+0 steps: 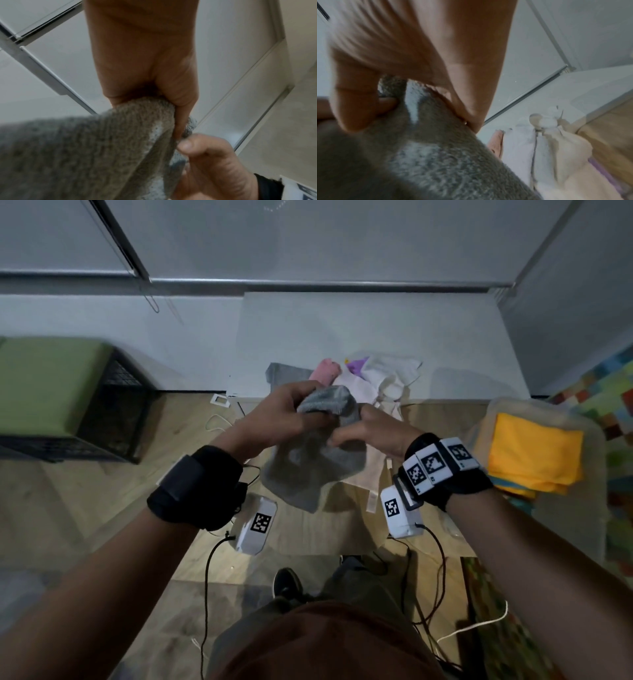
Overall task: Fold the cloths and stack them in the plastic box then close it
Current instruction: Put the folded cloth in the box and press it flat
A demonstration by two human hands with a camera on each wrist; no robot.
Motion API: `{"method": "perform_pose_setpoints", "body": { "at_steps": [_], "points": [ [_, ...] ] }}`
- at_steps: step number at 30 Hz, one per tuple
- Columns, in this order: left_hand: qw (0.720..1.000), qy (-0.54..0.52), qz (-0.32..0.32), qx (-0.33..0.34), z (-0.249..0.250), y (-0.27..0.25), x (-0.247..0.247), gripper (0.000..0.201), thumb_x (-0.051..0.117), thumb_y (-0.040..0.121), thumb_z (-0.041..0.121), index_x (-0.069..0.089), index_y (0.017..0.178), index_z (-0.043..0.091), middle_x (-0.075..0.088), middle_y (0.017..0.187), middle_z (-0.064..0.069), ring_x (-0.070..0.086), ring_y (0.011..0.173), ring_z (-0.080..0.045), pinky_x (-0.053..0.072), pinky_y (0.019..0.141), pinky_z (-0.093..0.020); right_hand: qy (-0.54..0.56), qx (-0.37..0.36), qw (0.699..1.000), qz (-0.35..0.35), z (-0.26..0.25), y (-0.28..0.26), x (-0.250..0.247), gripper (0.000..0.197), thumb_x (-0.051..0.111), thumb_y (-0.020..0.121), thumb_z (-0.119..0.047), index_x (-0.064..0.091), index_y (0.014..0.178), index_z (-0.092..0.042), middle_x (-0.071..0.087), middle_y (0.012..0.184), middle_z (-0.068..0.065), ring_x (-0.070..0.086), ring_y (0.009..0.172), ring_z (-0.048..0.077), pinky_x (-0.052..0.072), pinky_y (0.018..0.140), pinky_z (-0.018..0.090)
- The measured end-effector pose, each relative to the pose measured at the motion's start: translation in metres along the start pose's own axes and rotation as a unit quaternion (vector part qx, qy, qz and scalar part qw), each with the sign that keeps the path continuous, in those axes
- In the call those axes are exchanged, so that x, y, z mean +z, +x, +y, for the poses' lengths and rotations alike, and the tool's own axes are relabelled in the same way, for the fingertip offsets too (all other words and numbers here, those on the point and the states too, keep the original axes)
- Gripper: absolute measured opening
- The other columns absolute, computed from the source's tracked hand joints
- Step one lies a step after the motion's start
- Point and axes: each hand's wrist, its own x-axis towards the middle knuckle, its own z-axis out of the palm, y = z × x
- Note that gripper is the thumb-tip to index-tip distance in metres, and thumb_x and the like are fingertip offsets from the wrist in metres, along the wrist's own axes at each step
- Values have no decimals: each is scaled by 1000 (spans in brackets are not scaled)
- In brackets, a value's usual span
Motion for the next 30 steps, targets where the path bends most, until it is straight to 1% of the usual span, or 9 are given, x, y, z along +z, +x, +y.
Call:
{"method": "perform_pose_setpoints", "body": {
  "at_steps": [4,8,12,16,19,22,25,28,30],
  "points": [
    [992,111,1,60,-2,8,0,17,73,82,10,66,97,8,70,90,-12,63,79,-10,51,71,-29,25,-52,997,49,5,7,2,47,75,73,-1,66,119,-9,72,110,8,66,105,18,52,94,30],
    [968,250,27,15,-10,11,-15,29,75,74,42,64,92,22,69,84,3,64,76,-11,47,67,-26,-9,-65,994,90,9,15,1,33,69,81,3,67,112,-10,72,102,3,66,96,11,52,87,23],
    [925,371,-62,-60,-38,0,-36,31,66,73,43,70,93,19,65,76,0,62,75,-17,37,59,-21,-36,-37,993,107,25,29,-4,24,68,82,3,66,93,-18,71,91,-1,66,95,18,51,94,38],
    [941,323,-22,-96,-61,-14,-44,54,51,60,58,69,85,14,66,70,-8,53,59,-7,37,51,-10,-50,-1,996,77,37,42,1,23,67,83,1,67,100,-15,72,100,4,66,101,20,50,100,44],
    [955,277,70,-74,-63,-14,-48,43,52,59,54,71,82,23,67,70,-3,53,61,-2,37,54,-9,-20,-4,995,99,31,50,5,30,68,83,0,68,110,-13,72,109,7,65,108,22,49,101,43],
    [960,241,131,-50,-55,-13,-53,15,64,67,33,70,79,27,69,71,-2,54,62,0,44,59,-23,5,-33,993,114,17,56,8,34,72,79,-1,69,108,-18,72,109,7,66,108,22,50,101,44],
    [962,212,171,-25,-40,-14,-63,14,69,69,26,72,83,24,70,74,-8,58,68,-10,50,64,-36,23,-84,985,148,1,59,9,39,72,70,-5,69,109,-9,71,108,13,65,106,24,50,100,48],
    [958,216,187,-1,-23,-20,-70,21,69,67,35,71,86,26,68,72,-7,55,67,-10,50,64,-37,-17,-124,975,183,-10,60,9,45,72,57,-18,67,101,-12,63,113,18,57,113,28,45,103,48],
    [963,218,160,8,-15,-25,-67,21,70,67,34,71,86,25,69,72,-4,58,66,-11,51,64,-34,-37,-122,978,168,-15,54,9,34,70,59,-13,65,93,-12,60,106,17,57,106,27,49,97,43]
  ]
}}
